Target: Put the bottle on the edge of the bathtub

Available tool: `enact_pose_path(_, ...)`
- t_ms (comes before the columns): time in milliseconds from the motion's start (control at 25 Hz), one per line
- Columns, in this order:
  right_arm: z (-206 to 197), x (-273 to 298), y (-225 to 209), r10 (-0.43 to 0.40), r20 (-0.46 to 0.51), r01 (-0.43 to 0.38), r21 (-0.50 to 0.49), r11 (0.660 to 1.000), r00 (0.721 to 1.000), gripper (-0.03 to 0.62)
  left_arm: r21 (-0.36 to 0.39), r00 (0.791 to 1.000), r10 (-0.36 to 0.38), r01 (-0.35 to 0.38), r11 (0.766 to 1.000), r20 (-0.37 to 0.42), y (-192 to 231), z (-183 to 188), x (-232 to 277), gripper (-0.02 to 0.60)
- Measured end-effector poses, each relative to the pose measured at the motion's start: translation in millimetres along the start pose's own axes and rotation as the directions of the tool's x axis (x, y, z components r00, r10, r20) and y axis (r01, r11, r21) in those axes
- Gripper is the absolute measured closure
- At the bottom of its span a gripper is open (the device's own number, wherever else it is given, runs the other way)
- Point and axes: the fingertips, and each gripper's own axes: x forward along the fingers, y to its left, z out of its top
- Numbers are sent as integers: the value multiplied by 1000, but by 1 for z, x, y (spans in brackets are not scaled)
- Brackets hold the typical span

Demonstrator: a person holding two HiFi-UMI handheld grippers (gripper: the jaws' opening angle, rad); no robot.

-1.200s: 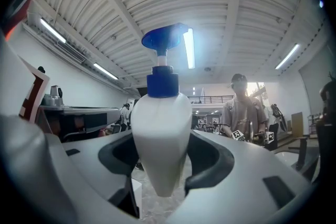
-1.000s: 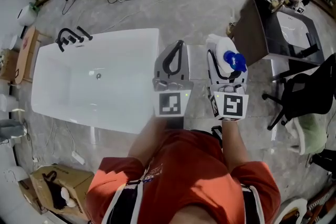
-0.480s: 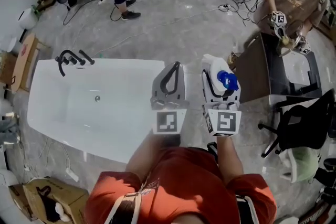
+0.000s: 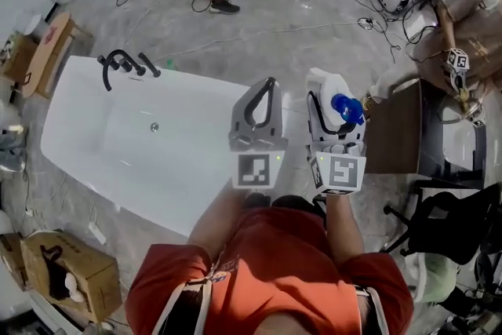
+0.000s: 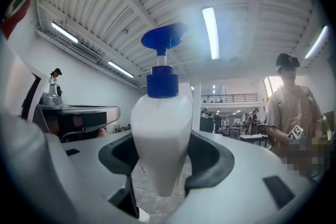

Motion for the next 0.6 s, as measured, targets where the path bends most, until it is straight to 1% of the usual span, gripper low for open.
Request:
enact_pose_path(80,-4,16,12,50,-2,-50,6,999,999,329,18,999,44,-45,999,10,16,-2,0,565)
enact_pose_path(160,-10,32,26,98,-8,-98,20,995,995,329,15,995,96,-96,995,0,34,-9,-3,565)
enact_pose_path(280,-19,58,48,187,-9,-187,41,982,982,328,6,980,195,-195,981,-28,61,-20,-6,565)
enact_pose_path(440,-32,94,69,305,-5,-304,55,951,952,329,49,951,306,-304,951,-37,92,-31,-3,565)
enact_pose_path(520,-38,112,76,369,-2,-368,57,928,930,329,66,930,366,-363,929,-43,104,-37,1,565)
enact_pose_path(600,-43,130,83,426,0,-425,58,903,905,329,87,906,422,-419,904,-22,116,-40,6,565)
